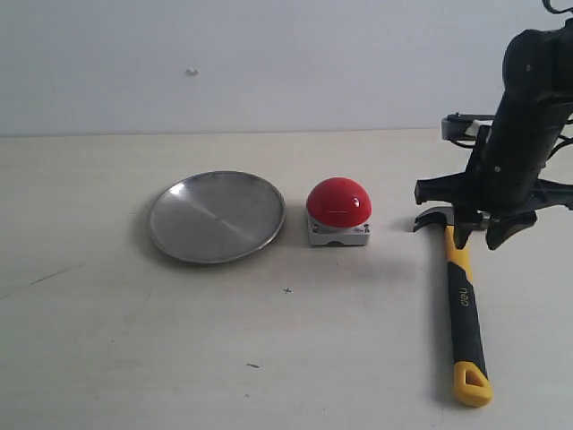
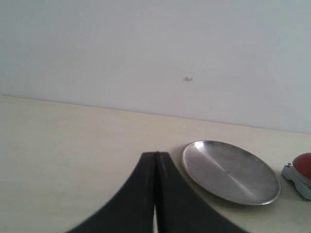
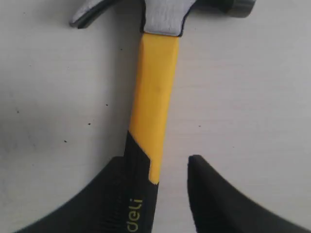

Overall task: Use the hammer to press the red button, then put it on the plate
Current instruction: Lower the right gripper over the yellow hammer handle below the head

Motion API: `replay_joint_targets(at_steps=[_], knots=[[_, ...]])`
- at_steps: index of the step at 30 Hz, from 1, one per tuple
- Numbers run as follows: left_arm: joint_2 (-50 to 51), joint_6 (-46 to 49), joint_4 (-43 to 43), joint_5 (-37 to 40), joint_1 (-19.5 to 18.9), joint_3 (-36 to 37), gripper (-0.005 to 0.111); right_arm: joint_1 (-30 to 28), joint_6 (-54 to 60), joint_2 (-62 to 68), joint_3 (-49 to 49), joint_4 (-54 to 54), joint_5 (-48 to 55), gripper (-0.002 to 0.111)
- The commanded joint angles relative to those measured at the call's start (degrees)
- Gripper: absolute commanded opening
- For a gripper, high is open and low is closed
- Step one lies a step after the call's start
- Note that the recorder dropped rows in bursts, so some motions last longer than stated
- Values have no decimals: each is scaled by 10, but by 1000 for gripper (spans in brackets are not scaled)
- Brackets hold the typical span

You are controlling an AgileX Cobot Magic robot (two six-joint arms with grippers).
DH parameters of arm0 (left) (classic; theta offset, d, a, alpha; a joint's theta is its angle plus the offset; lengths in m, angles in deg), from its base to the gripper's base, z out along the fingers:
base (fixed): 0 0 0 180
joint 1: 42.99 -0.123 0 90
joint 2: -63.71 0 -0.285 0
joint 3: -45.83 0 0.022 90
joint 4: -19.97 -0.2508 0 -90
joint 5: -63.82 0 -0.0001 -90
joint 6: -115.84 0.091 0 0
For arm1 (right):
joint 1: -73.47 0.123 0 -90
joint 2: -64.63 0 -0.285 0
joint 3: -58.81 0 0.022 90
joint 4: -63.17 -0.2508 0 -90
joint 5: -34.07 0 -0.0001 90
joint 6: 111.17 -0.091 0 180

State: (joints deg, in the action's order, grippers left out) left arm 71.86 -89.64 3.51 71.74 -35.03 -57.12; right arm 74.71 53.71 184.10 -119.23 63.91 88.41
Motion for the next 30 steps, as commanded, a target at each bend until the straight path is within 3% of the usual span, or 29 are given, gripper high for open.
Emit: replay_joint_targets(at_steps=[1,9,21,30], knots=[[-4,-1,2,-6,1,2,0,1,5,19,-5,-2,-41,55],[-4,-1,2,-6,1,2,0,1,-109,52,-5,47,-97,57],[-4,-1,2,-6,1,2,0,1,-116,92,-5,47,-141,56],[-4,-1,2,-6,1,2,0,1,-116,92,-5,47,-137,45]])
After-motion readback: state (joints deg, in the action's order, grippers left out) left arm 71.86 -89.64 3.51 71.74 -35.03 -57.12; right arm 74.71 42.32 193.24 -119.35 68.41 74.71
